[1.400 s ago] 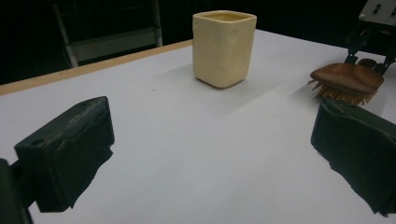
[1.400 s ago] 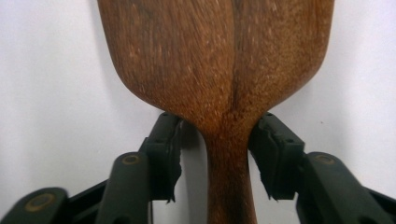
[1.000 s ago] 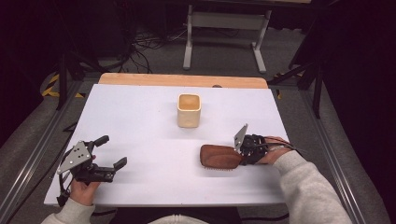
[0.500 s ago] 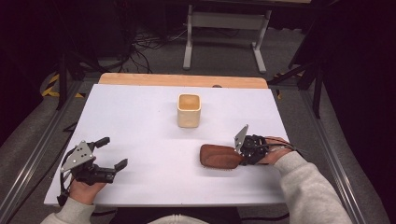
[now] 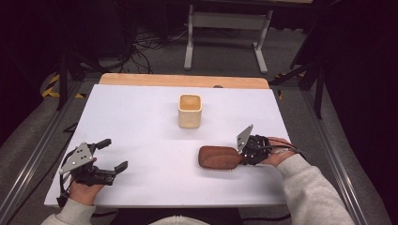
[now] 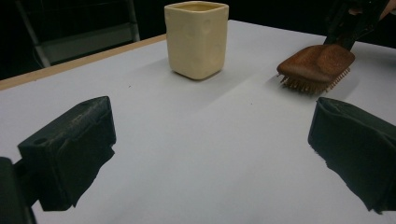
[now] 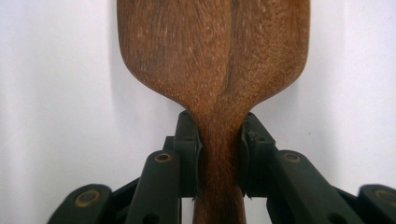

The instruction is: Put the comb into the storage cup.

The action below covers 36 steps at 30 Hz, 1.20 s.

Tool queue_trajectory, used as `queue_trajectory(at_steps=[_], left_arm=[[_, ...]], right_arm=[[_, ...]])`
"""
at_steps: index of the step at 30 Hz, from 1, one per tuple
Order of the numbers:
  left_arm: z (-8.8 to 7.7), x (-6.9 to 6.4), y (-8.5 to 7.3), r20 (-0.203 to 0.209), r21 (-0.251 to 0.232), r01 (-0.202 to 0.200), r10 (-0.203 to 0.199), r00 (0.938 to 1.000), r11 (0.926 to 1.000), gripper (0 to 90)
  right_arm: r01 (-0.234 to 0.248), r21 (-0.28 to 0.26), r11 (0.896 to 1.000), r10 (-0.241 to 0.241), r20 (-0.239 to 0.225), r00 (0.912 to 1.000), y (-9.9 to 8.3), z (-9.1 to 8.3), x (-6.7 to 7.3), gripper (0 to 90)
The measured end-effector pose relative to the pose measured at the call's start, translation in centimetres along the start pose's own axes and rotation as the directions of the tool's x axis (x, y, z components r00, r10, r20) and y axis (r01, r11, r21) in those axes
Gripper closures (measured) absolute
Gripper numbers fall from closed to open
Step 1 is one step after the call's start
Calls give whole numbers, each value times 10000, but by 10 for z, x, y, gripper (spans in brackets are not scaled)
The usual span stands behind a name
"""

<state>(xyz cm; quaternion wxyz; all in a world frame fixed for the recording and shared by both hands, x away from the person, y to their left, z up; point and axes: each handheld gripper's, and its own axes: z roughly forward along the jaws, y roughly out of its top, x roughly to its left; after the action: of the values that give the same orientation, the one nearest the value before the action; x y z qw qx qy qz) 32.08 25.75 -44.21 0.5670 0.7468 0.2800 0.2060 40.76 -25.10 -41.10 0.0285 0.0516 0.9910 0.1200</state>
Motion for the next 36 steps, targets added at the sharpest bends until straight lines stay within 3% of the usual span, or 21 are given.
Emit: queue_trajectory(at_steps=[3,7,10,15,18,19,21,29,30,31,33,34,35,36], left_arm=[[-1,0,0,102,-161,165,-163,9998,9997,11],[0,0,0,57,-144,94,-94,9999,9999,5],[0,0,0,41,-158,43,-43,10000,9999,5],[0,0,0,-2,-126,12,-12,10000,9999,5],[0,0,-1,21,-136,28,-28,10000,9999,5],[0,0,-1,20,-145,28,-28,10000,9999,5],[1,-1,-1,20,-121,-8,8,10000,9999,5],[2,-1,-1,33,-171,-48,49,10000,9998,6],[2,-1,-1,61,-241,20,-19,10000,9997,6],[3,-1,-1,143,-317,48,-43,9999,9995,5],[3,-1,0,61,-401,5,-3,10000,9992,5],[3,-1,0,61,-401,5,-3,10000,9992,5],[5,-1,0,67,-342,-11,13,10000,9994,5],[6,-2,0,37,-255,-5,6,10000,9997,5]], right_arm=[[97,-317,9994,-95,62,9999,0,-2,0,723],[73,-771,9970,-45,359,9993,-1,-9,2,723],[76,-998,9950,-44,325,9995,-2,-12,3,723],[178,-1550,9878,-97,525,9986,-3,-15,7,723],[26,-2013,9795,109,656,9978,-5,-17,10,723],[14,-2368,9716,167,744,9971,-6,-18,12,723],[11,-2609,9654,220,856,9961,-6,-19,13,723],[94,-3832,9236,459,1348,9898,-2,-21,24,723],[94,-3832,9236,459,1348,9898,-2,-21,24,723],[116,-4186,9081,582,1536,9864,1,-20,29,723],[115,-4437,8961,661,1591,9850,3,-20,31,723],[115,-4437,8961,661,1591,9850,3,-20,31,723],[181,-4754,8796,744,1752,9817,6,-19,35,723],[143,-4850,8744,806,1743,9814,7,-19,36,723]])
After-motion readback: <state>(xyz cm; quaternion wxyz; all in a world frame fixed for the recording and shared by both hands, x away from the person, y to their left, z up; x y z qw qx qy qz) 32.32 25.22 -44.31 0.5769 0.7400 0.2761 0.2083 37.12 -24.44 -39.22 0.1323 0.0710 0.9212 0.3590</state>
